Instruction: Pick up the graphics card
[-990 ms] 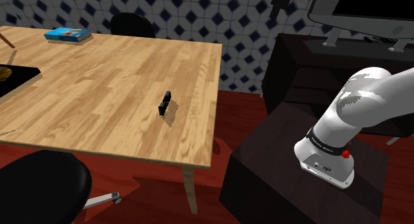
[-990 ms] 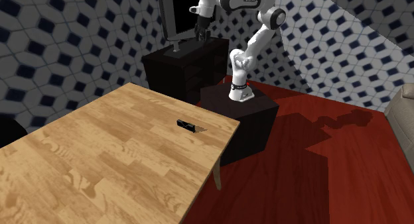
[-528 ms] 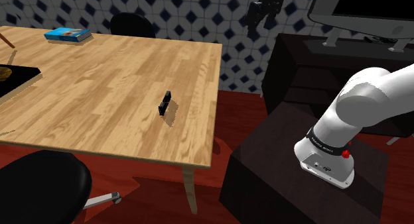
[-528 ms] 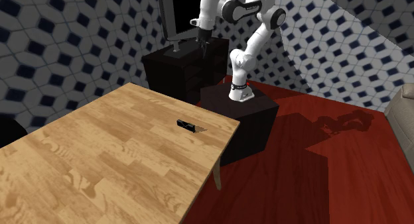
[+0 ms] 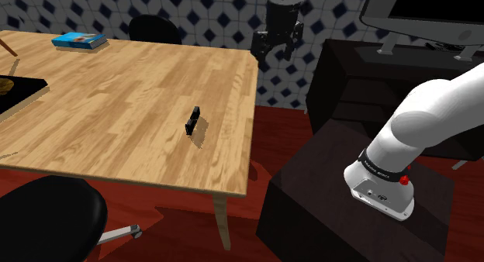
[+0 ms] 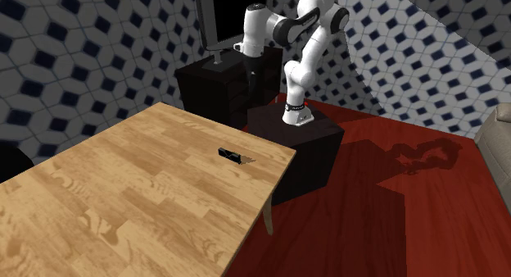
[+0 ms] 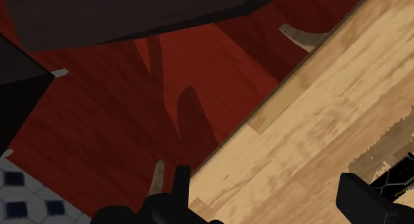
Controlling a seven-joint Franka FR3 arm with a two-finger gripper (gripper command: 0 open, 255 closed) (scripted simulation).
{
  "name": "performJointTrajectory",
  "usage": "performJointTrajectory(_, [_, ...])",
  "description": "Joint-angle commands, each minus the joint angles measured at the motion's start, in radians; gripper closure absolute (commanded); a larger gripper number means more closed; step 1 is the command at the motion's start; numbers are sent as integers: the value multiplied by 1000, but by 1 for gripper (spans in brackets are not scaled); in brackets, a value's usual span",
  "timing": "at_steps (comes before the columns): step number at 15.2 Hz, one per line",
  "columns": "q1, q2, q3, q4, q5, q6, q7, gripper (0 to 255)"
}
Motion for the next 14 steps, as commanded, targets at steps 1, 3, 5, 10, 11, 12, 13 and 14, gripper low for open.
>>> performJointTrajectory(1, [-17,69,49,25,9,36,94,0])
performJointTrajectory(3, [-34,139,96,52,9,69,184,0])
performJointTrajectory(5, [-50,215,140,86,-1,101,277,0])
performJointTrajectory(10, [-84,434,237,195,-74,170,526,0])
performJointTrajectory(11, [-86,483,251,221,-98,181,578,0])
performJointTrajectory(12, [-85,532,261,249,-124,190,630,0])
performJointTrajectory(13, [-82,582,269,278,-151,198,682,0])
performJointTrajectory(14, [-75,632,272,308,-178,204,734,0])
